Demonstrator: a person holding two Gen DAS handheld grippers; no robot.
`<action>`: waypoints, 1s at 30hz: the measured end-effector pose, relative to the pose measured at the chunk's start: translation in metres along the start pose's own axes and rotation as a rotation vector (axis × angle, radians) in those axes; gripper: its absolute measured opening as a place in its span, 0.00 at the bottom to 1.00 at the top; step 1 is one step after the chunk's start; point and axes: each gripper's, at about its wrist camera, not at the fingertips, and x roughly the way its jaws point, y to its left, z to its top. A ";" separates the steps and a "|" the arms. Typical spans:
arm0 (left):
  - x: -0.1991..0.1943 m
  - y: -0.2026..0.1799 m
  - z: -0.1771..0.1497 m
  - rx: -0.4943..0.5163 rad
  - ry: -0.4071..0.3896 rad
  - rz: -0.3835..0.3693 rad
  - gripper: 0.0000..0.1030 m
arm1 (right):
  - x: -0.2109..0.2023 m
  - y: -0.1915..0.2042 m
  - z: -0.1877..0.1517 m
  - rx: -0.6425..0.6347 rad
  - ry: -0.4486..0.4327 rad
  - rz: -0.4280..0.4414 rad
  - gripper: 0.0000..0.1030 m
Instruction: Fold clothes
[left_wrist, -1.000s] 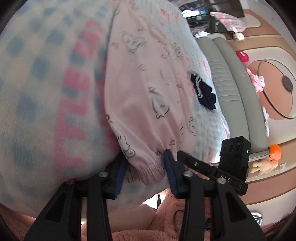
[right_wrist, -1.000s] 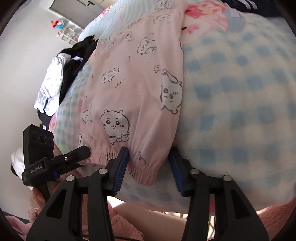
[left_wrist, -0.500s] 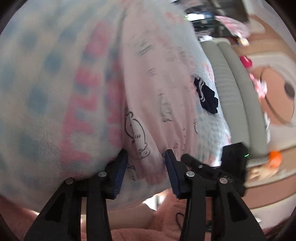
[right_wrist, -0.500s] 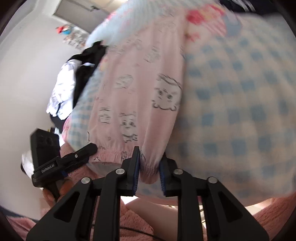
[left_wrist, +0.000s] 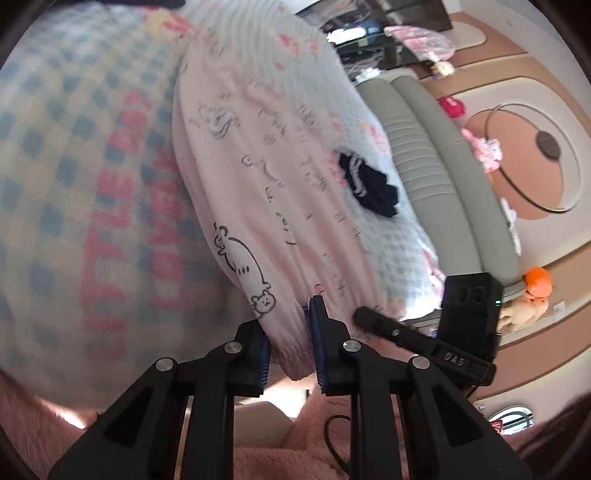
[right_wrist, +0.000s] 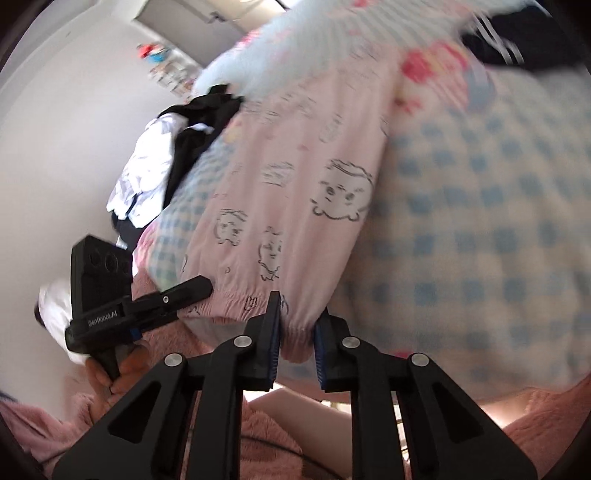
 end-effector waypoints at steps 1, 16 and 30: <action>-0.004 0.000 -0.003 0.003 0.007 0.007 0.21 | -0.003 0.002 -0.002 -0.014 0.001 -0.021 0.14; -0.003 -0.024 0.080 0.206 -0.097 0.417 0.50 | -0.034 0.022 0.050 -0.213 -0.149 -0.257 0.32; 0.007 -0.005 0.064 0.249 -0.147 0.694 0.42 | 0.012 0.015 0.047 -0.303 -0.100 -0.511 0.28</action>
